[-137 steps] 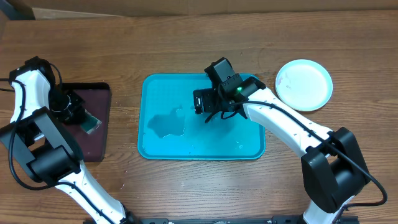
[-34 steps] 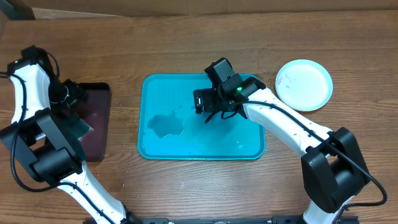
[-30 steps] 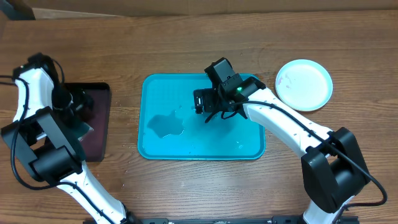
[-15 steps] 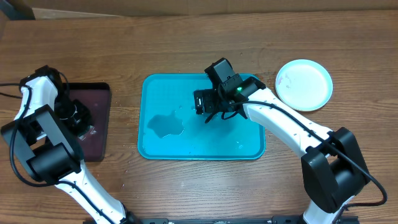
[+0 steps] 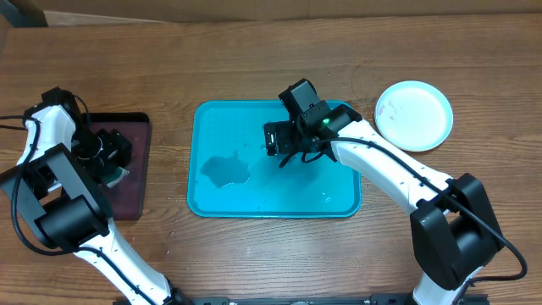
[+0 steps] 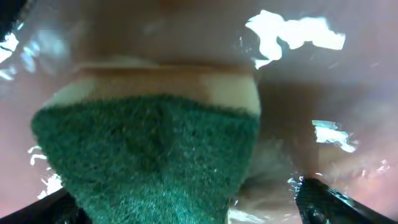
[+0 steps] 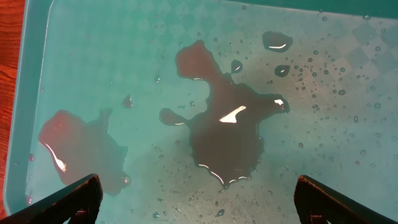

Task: Clean dirty plates on tray and stack at the side

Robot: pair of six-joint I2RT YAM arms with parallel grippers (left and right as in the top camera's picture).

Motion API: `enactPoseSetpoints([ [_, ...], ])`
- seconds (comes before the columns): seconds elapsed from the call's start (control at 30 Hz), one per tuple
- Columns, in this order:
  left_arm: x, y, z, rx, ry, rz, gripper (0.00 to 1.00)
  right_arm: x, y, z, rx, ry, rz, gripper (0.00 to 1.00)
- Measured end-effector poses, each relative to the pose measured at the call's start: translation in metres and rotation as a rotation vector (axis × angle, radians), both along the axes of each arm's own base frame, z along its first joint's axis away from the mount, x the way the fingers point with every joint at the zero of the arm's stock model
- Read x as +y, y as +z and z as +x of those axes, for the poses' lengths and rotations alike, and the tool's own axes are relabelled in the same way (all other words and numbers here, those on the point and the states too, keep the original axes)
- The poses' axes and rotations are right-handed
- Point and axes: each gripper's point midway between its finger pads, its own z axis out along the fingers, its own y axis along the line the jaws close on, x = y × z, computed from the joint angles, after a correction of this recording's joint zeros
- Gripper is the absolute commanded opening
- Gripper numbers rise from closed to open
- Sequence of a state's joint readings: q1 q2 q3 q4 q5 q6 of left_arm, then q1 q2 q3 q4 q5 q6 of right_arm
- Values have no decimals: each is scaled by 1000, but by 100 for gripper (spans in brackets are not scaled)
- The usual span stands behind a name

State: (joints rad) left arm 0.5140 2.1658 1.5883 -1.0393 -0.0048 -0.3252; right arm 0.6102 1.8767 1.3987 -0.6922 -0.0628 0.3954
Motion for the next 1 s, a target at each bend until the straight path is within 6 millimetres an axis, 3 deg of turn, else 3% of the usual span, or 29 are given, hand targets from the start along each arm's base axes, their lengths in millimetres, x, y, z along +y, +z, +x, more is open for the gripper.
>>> enactPoseSetpoints([
  [0.17, 7, 0, 5, -19, -18, 31, 71, 0, 0, 0, 0, 0, -1, 100],
  [0.2, 8, 0, 7, -23, -16, 36, 61, 0, 0, 0, 0, -1, 0, 100],
  [0.23, 10, 0, 8, -29, -16, 44, 43, 0, 0, 0, 1, 0, 0, 100],
  [0.27, 11, 0, 9, -33, -16, 52, 20, 0, 0, 0, 0, 0, 0, 100],
  [0.3, 12, 0, 11, -39, -18, 56, 4, 0, 0, 0, 0, 0, 0, 100],
  [0.4, 14, 0, 12, -45, -21, 67, 4, 0, 0, 0, 1, 0, 0, 100],
  [0.43, 14, 0, 13, -45, -21, 68, 13, 0, 0, 0, 0, 0, -1, 100],
  [0.47, 15, 0, 13, -46, -24, 69, 34, 0, 0, 0, 1, 0, -1, 100],
  [0.5, 15, 0, 13, -46, -21, 71, 75, 0, 0, 0, 1, 0, -1, 100],
  [0.57, 16, 0, 13, -47, -22, 74, 97, 0, 0, 0, 0, 0, 0, 100],
  [0.6, 16, 0, 14, -50, -22, 76, 100, 0, 0, 0, 1, 1, 0, 100],
  [0.83, 20, 0, 20, -77, -37, 91, 98, 0, 0, 0, 1, -1, -1, 100],
  [0.93, 22, 1, 24, -92, -50, 99, 82, 0, 0, 0, 0, 0, 0, 100],
  [1.0, 23, 1, 26, -97, -59, 104, 49, 0, 0, 0, 1, 0, -1, 100],
])
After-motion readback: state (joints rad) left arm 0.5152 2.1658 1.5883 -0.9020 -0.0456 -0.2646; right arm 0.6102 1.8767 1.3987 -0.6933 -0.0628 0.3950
